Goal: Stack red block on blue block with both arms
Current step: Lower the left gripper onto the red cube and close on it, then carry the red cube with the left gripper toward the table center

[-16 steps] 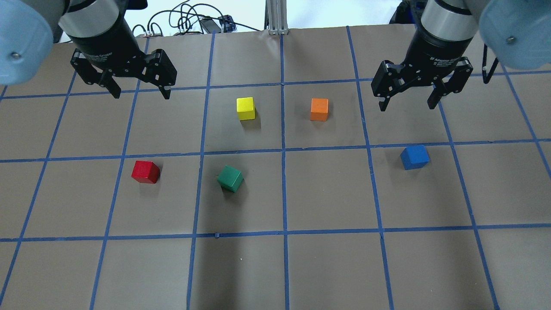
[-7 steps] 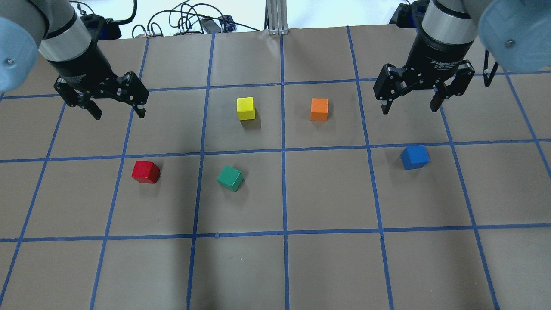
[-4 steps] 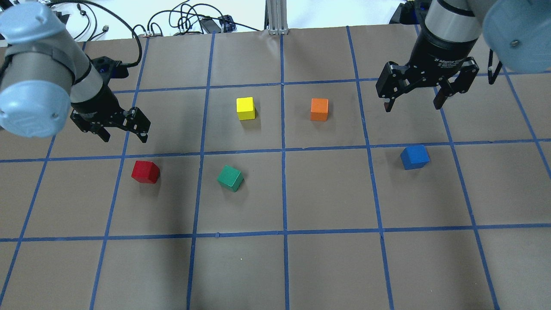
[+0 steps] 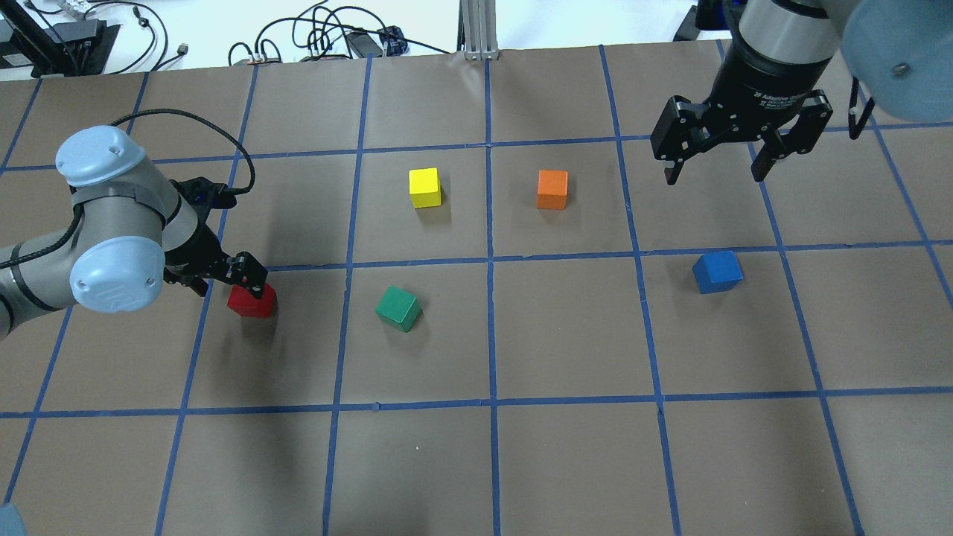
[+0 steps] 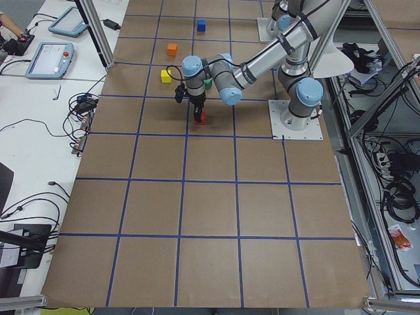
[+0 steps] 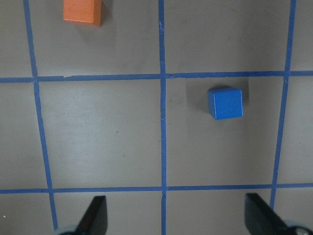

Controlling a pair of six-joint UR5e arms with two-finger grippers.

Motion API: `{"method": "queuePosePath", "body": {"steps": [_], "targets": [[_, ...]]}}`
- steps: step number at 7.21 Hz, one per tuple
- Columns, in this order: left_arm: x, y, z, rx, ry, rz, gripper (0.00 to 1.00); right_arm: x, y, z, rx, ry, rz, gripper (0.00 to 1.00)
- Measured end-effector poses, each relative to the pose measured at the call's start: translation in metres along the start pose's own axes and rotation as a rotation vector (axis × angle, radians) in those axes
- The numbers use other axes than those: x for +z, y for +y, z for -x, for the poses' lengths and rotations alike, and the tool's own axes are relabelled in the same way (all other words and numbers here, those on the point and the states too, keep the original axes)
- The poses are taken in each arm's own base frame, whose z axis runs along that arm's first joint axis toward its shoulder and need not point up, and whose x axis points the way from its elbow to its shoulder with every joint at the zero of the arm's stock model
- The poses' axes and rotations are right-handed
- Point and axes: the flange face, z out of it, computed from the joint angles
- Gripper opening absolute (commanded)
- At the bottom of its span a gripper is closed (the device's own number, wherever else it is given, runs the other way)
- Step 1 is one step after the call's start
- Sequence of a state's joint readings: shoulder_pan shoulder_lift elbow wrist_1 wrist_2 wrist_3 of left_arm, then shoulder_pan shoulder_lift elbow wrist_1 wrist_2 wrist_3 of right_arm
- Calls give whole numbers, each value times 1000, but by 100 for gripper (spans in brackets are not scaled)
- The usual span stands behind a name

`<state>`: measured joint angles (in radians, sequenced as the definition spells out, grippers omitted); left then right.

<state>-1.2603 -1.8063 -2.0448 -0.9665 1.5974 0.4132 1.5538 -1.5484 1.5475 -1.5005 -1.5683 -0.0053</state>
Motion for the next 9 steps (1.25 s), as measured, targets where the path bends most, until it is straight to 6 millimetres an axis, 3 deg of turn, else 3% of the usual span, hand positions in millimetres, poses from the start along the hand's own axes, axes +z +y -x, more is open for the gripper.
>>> {"method": "queuePosePath", "body": {"steps": [1,2,3,4,6,7,8,9], "targets": [[9,-4,-3,8,-1,-2,84,-1,3,0,0,0,-2,100],[18,-7,-8,16,-3,0,48,-3,5,0,0,0,-7,100],[25,-8,-12,25,-7,0,19,-3,6,0,-1,0,-10,100],[27,-9,-13,27,-16,-13,0,-3,6,0,-3,2,-11,100],[16,-14,-14,22,-30,-46,0,-3,6,-1,-11,8,-11,100],[-3,-23,-22,11,-26,-62,0,-2,5,-1,-13,8,-10,100],[-33,-37,-45,0,-9,-64,0,-2,5,-1,-14,6,-10,100],[-67,-50,-81,2,-4,-69,0,-1,5,0,-15,4,-9,100]]}}
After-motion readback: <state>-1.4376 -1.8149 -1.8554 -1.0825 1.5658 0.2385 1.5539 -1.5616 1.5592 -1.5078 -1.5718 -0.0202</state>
